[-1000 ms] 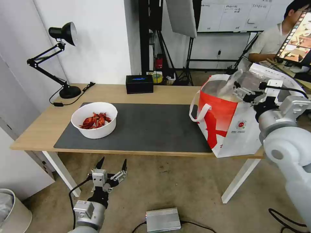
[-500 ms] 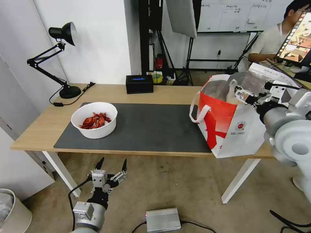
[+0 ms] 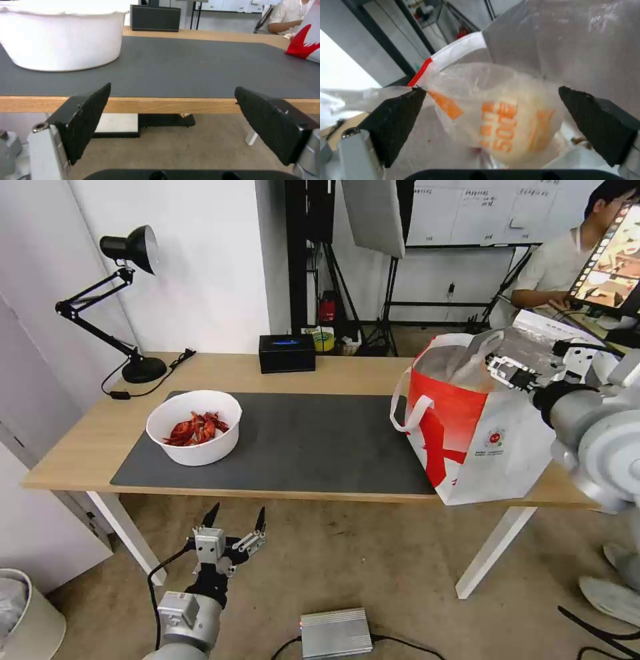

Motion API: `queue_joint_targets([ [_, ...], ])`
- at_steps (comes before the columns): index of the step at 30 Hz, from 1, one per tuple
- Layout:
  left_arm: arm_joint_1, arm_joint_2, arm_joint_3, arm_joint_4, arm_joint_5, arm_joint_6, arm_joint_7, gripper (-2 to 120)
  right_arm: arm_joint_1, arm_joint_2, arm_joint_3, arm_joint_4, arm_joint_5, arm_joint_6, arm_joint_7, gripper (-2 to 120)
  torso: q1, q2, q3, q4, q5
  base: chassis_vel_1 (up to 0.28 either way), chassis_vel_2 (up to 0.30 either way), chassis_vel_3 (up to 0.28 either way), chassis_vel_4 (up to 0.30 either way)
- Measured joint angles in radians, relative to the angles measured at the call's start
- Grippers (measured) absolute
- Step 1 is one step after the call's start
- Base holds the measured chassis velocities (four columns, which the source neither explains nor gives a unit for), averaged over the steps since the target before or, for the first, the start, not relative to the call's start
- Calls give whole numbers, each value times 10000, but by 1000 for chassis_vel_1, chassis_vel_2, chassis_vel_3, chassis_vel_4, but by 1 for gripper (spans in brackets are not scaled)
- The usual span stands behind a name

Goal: Pick up the trash from the table and place it into the takeout bag.

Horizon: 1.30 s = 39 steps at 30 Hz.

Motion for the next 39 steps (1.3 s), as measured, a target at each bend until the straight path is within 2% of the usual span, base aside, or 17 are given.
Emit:
queue_joint_targets([
  [3, -71, 10, 41, 94, -14, 0, -5, 100, 301, -213, -4, -279, 692, 27, 214, 100, 0, 0, 0, 0, 0, 0, 0, 0, 0],
  [11, -238, 31, 128, 245, -31, 0, -20, 100, 806, -310, -135, -526, 1091, 50, 396, 100, 0, 1, 0, 0, 0, 0, 0, 0, 0],
  [20, -444, 117, 123, 349, -279, 33, -53, 100, 1133, -42, -592, -641, 182, 59, 152, 100, 0, 0, 0, 0, 0, 0, 0, 0, 0],
  [23, -451, 119, 108, 366, -294, 34, -54, 100, 1069, 76, -696, -637, -441, 119, -280, 100, 0, 0, 0, 1, -1, 0, 0, 0, 0],
  [24, -457, 119, 103, 374, -297, 35, -54, 100, 946, 120, -722, -634, -884, 235, -701, 100, 0, 0, 1, 1, -1, 0, 0, 0, 0],
  [26, -470, 119, 99, 378, -302, 34, -55, 100, 529, 202, -765, -641, -2123, 690, -2251, 100, 0, 0, 0, 0, 0, 0, 0, 0, 0],
  [27, -470, 119, 99, 378, -302, 34, -55, 100, 529, 202, -765, -641, -2123, 690, -2251, 100, 0, 0, 0, 0, 0, 0, 0, 0, 0],
  [31, -504, 123, 88, 381, -312, 35, -56, 100, -312, 267, -763, -667, -4549, 1754, -5763, 100, 0, 0, 0, -1, 0, 0, 0, 0, 0],
  [32, -504, 123, 88, 381, -312, 35, -56, 100, -312, 267, -763, -667, -4549, 1754, -5763, 100, 0, 0, 0, -1, 0, 0, 0, 0, 0],
  [35, -523, 137, 71, 402, -322, 32, -57, 100, -665, 271, -706, -690, -5596, 2460, -7949, 100, 0, 0, 0, 0, 0, 0, 0, 0, 0],
  [37, -525, 140, 69, 405, -324, 31, -56, 100, -724, 270, -688, -686, -5723, 2563, -8305, 100, 0, 0, 0, 0, -1, 0, 0, 0, 0],
  [39, -532, 159, 52, 410, -334, 23, -57, 100, -1008, 268, -565, -625, -6086, 2816, -9456, 100, 0, 0, 0, 0, -1, 0, 0, 0, 0],
])
